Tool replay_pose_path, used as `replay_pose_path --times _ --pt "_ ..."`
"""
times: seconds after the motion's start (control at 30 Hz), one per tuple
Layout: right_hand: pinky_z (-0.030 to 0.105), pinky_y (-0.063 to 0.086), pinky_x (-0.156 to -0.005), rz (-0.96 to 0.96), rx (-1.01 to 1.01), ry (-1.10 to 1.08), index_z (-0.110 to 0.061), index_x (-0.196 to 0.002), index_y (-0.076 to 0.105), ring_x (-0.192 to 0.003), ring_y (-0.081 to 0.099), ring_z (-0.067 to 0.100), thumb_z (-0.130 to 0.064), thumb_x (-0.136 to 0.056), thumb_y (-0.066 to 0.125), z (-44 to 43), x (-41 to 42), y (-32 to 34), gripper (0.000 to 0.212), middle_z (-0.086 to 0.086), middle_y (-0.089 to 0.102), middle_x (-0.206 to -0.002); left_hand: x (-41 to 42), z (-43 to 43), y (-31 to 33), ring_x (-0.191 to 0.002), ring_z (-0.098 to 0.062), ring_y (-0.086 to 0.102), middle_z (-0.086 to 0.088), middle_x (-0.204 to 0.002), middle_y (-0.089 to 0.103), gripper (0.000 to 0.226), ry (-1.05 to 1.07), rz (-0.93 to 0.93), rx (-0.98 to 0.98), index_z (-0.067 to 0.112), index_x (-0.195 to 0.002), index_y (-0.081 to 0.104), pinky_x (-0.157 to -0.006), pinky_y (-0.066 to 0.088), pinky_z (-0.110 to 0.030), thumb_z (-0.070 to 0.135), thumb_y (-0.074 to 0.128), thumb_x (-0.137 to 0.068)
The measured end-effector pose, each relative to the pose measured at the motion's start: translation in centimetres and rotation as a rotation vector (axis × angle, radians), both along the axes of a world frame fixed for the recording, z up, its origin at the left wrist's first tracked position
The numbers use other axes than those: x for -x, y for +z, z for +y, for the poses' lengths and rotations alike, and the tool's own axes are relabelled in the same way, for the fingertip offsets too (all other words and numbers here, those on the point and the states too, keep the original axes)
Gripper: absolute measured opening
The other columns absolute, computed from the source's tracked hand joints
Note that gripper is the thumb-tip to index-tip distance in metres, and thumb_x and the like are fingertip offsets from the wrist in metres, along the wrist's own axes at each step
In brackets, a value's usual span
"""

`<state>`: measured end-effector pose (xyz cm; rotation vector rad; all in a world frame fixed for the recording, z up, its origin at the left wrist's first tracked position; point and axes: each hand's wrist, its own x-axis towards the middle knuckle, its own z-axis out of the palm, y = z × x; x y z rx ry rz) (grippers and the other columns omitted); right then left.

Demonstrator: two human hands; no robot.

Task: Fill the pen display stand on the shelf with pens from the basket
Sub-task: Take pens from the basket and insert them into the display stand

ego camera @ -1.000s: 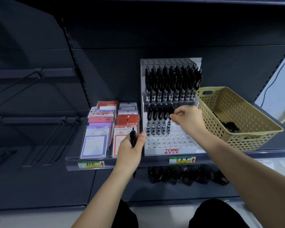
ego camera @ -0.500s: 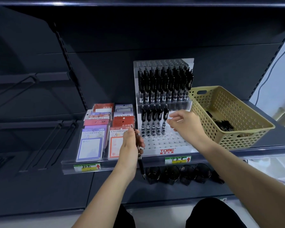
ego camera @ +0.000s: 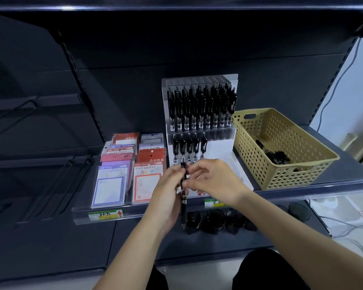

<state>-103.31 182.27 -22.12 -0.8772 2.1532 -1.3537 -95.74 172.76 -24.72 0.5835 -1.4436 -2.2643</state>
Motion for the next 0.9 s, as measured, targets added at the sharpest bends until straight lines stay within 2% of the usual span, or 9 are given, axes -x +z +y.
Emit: replay_pose_path --times 0.13,0.2,0.27,0.37,0.53,0.7,0.8,0.9 --pt "0.024 0.057 -0.063 -0.001 -0.005 -0.024 -0.003 -0.084 0.063 -0.059 0.063 0.011 -0.008 -0.078 0.072 -0.1 0.0 -0.8 0.012 0.007 0.066 -0.071 -0.1 0.2 -0.4 -0.068 -0.005 0.061 0.001 -0.080 0.065 0.017 -0.004 -0.018 0.046 0.016 -0.085 0.059 -0.062 0.046 -0.016 0.007 0.048 -0.093" --pt "0.026 0.058 -0.066 -0.041 0.015 -0.013 -0.004 -0.083 0.063 -0.062 0.065 0.013 -0.005 -0.083 0.066 -0.1 0.0 -0.7 0.003 0.010 0.066 -0.073 -0.1 0.0 -0.8 -0.078 -0.009 0.060 -0.004 -0.092 0.066 0.015 -0.012 -0.040 0.126 0.019 -0.089 0.061 -0.072 0.046 -0.022 0.010 0.050 -0.093" --pt "0.023 0.058 -0.067 -0.051 0.027 -0.032 -0.007 -0.085 0.065 -0.063 0.066 0.011 -0.005 -0.087 0.063 0.2 0.5 0.1 0.003 0.008 0.067 -0.076 -0.3 -0.2 -1.1 -0.092 -0.010 0.058 0.000 -0.104 0.065 0.015 -0.009 -0.069 0.218 0.023 -0.096 0.062 -0.083 0.044 -0.027 0.013 0.051 -0.094" --pt "0.023 0.057 -0.072 0.021 0.044 -0.152 -0.014 -0.085 0.065 -0.072 0.067 0.009 -0.009 -0.087 0.061 1.3 2.7 1.8 0.007 0.003 0.069 -0.081 -0.6 -0.7 -1.4 -0.094 0.003 0.055 0.014 -0.105 0.061 0.015 0.013 -0.104 0.308 0.031 -0.101 0.059 -0.090 0.043 -0.022 0.019 0.052 -0.094" --pt "0.024 0.056 -0.076 0.150 0.264 -0.453 -0.011 -0.087 0.066 -0.076 0.068 0.014 -0.013 -0.087 0.065 2.7 6.4 3.1 0.002 0.008 0.071 -0.083 -0.8 -1.1 -1.7 -0.086 0.007 0.054 0.016 -0.098 0.059 0.019 0.077 -0.154 0.461 0.033 -0.094 0.057 -0.074 0.043 -0.007 0.015 0.050 -0.095" --pt "0.028 0.057 -0.078 0.229 0.241 -0.519 -0.012 -0.086 0.067 -0.073 0.068 0.012 -0.017 -0.087 0.066 1.6 7.7 2.0 0.005 0.008 0.071 -0.082 -1.1 -1.6 -2.1 -0.087 0.006 0.055 0.014 -0.097 0.060 0.018 0.110 -0.187 0.505 0.030 -0.098 0.058 -0.067 0.039 0.004 0.013 0.051 -0.094" --pt "0.031 0.056 -0.074 0.280 0.202 -0.522 -0.015 -0.082 0.067 -0.074 0.068 0.013 -0.019 -0.087 0.065 0.6 7.7 1.7 0.007 0.002 0.070 -0.076 -1.3 -1.8 -2.0 -0.085 0.005 0.055 0.013 -0.095 0.060 0.020 0.123 -0.198 0.516 0.030 -0.097 0.058 -0.068 0.039 0.001 0.012 0.052 -0.093" --pt "0.027 0.054 -0.070 0.344 0.140 -0.483 -0.013 -0.083 0.067 -0.076 0.067 0.017 -0.020 -0.087 0.066 -0.2 7.7 1.3 0.007 0.002 0.069 -0.078 -1.6 -2.2 -2.0 -0.087 0.003 0.055 0.014 -0.094 0.061 0.022 0.136 -0.205 0.521 0.033 -0.092 0.058 -0.074 0.042 -0.010 0.012 0.052 -0.093"
